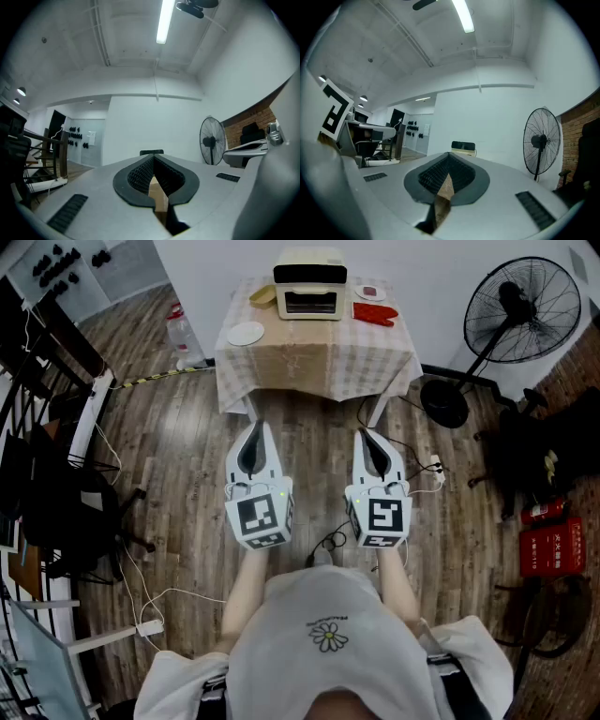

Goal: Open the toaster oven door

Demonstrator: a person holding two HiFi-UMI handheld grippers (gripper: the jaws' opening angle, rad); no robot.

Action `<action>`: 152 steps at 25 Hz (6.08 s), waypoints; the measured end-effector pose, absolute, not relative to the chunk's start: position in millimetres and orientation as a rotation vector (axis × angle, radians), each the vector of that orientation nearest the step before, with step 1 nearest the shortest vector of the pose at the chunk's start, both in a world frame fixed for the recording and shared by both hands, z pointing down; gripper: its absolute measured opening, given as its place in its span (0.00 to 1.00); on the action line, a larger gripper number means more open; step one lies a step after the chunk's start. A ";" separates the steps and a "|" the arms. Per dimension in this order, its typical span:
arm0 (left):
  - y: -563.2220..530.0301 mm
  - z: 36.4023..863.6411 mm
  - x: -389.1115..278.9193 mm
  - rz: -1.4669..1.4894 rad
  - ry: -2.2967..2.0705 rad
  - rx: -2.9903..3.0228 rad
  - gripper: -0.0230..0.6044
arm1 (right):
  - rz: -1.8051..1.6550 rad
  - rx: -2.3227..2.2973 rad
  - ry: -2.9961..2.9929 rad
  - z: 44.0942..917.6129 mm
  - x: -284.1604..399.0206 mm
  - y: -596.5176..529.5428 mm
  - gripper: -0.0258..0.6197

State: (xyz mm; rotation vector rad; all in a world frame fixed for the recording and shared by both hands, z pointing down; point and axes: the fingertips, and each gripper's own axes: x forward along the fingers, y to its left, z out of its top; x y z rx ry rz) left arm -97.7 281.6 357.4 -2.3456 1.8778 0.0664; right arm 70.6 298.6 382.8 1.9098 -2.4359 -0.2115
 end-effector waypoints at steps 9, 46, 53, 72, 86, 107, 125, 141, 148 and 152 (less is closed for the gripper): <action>274.5 358.7 -92.1 0.061 1.886 -2.350 0.06 | -0.182 1.889 -2.439 386.3 76.7 291.0 0.05; 84.3 372.9 -67.8 0.069 1.838 -2.413 0.06 | -0.197 1.830 -2.368 416.4 94.3 109.0 0.05; -28.7 352.3 -81.5 0.111 1.837 -2.435 0.06 | -0.161 1.843 -2.391 392.9 90.3 -6.6 0.05; -248.5 363.0 -96.8 0.058 1.830 -2.535 0.06 | -0.135 1.867 -2.351 379.7 68.6 -227.9 0.05; -247.3 363.5 -85.7 0.063 1.918 -2.496 0.06 | -0.173 1.897 -2.337 380.8 94.4 -228.2 0.05; -260.2 340.9 -71.4 0.110 1.886 -2.481 0.06 | -0.291 1.910 -2.471 324.0 121.8 -265.9 0.08; -258.1 342.1 -102.1 0.207 2.001 -2.453 0.07 | -0.710 1.091 -2.275 296.5 60.3 -333.7 0.30; -254.8 360.0 -108.0 0.195 2.047 -2.464 0.07 | -0.594 0.708 -1.957 381.0 42.6 -392.7 0.34; -260.2 372.0 -108.2 0.176 2.065 -2.481 0.07 | -0.593 0.714 -1.894 384.2 40.7 -395.2 0.34; -264.0 380.4 -98.2 0.156 2.056 -2.517 0.07 | -0.590 0.699 -1.894 383.1 40.4 -395.5 0.34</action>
